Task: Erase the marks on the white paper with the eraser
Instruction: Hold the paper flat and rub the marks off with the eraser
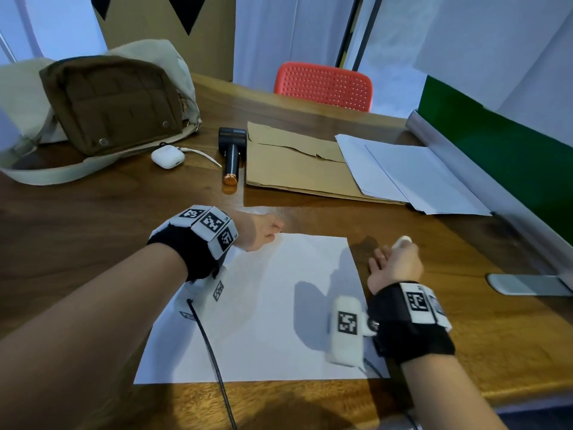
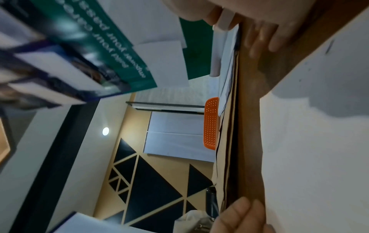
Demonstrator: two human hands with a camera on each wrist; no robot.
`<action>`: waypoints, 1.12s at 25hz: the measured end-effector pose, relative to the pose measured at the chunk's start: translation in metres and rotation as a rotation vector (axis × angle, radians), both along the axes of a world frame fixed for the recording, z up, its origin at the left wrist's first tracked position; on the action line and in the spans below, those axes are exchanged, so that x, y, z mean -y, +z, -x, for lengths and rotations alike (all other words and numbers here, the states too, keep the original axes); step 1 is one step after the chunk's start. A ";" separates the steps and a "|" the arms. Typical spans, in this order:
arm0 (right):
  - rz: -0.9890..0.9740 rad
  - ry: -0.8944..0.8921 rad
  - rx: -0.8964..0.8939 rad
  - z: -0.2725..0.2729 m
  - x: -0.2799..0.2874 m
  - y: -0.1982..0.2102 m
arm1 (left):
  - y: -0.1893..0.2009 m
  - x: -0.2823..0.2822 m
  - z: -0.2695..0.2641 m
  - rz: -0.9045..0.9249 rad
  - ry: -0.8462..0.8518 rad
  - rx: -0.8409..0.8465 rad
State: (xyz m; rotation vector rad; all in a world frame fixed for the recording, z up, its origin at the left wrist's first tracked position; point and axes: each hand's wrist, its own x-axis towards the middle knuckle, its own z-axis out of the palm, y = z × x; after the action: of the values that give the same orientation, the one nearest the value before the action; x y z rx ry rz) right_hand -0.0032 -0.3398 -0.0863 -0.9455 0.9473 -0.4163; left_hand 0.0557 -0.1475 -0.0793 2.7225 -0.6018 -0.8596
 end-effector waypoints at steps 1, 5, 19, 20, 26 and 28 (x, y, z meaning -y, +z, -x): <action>-0.042 -0.007 0.058 0.004 0.008 0.001 | 0.003 0.000 0.001 0.022 -0.006 -0.067; -0.104 -0.019 0.123 0.018 0.024 -0.008 | 0.017 -0.022 0.010 0.045 -0.015 0.035; -0.419 0.916 0.030 0.043 -0.101 -0.010 | -0.002 -0.045 0.028 -0.391 -0.139 -0.016; -0.407 0.974 -0.018 0.050 -0.104 -0.016 | -0.003 -0.045 0.028 -0.396 -0.145 -0.011; -0.175 0.327 -0.009 0.039 0.000 -0.014 | 0.000 -0.046 0.028 -0.388 -0.146 -0.036; -0.035 0.149 0.008 0.031 0.027 -0.004 | 0.004 -0.045 0.029 -0.403 -0.154 -0.050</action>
State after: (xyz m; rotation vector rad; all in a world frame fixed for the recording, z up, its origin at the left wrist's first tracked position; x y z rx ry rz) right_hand -0.0342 -0.3670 -0.0901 -0.9745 0.8681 -0.2768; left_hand 0.0267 -0.1025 -0.0753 3.0260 -0.7014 -1.1980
